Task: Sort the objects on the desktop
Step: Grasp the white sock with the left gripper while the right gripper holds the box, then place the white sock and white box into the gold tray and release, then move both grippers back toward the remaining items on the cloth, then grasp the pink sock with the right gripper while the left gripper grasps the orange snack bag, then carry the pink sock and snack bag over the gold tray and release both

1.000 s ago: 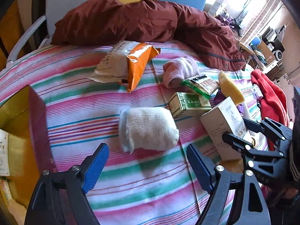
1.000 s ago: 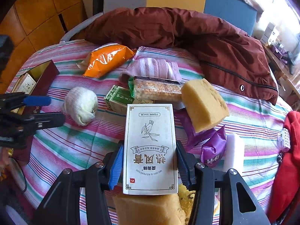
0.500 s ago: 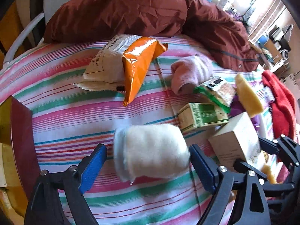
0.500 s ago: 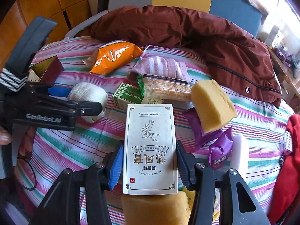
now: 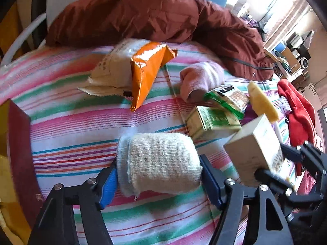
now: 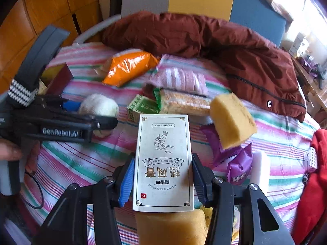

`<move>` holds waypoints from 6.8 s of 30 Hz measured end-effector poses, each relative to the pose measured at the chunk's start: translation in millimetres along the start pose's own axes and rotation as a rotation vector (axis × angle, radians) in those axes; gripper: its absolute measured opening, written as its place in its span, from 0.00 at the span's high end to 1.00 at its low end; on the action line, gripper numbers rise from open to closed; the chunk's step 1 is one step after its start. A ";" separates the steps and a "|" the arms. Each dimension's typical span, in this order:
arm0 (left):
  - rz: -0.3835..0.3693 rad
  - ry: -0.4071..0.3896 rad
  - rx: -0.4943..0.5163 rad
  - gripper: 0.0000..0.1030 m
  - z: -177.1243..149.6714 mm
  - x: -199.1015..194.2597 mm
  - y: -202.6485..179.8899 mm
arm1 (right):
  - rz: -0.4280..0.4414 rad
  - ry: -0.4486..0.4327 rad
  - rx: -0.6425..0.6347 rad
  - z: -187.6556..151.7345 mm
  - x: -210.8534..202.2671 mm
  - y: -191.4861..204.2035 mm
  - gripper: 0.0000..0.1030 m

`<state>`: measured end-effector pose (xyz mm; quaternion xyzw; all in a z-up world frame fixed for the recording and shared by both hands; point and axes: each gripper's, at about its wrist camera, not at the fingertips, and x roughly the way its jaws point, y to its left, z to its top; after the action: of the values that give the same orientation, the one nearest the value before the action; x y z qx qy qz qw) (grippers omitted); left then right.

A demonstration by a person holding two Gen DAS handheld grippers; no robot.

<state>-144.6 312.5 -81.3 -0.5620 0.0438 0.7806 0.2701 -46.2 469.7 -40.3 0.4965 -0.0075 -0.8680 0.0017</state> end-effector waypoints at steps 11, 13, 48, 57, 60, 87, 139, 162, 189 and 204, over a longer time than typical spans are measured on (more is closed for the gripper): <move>-0.035 -0.144 0.042 0.29 -37.0 -79.7 -4.6 | 0.090 -0.113 0.014 5.0 -24.5 5.0 0.50; -0.041 -0.178 0.028 0.29 -49.6 -100.5 5.2 | 0.104 -0.116 0.020 4.2 -26.8 7.4 0.50; 0.252 -0.305 -0.342 0.18 -177.5 -205.6 263.1 | 0.402 0.001 0.165 113.3 28.7 269.2 0.30; 0.221 -0.352 -0.388 0.18 -196.2 -212.1 253.5 | 0.393 0.055 0.086 71.0 28.0 268.2 0.29; 0.212 -0.369 -0.382 0.19 -200.5 -216.0 243.0 | 0.369 0.042 0.038 55.8 21.0 271.2 0.29; 0.271 -0.387 -0.196 0.19 -197.7 -221.7 155.9 | 0.261 -0.080 0.033 -3.9 -36.6 217.2 0.20; 0.042 -0.210 0.051 0.19 -38.5 -135.9 62.8 | -0.006 -0.081 0.271 83.7 40.1 -21.7 0.19; 0.022 -0.091 0.105 0.13 75.9 -39.6 33.2 | -0.011 0.000 0.139 96.5 105.8 -31.4 0.40; 0.018 -0.016 0.168 0.41 112.7 40.7 28.4 | 0.003 -0.002 0.124 95.6 108.3 -30.4 0.48; 0.026 -0.127 0.096 0.42 53.6 -32.8 33.8 | -0.003 -0.031 0.074 93.5 87.9 1.4 0.56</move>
<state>-198.9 291.5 -40.2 -0.4972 0.0713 0.8150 0.2891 -171.4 468.5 -68.7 0.4829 -0.0389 -0.8747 -0.0179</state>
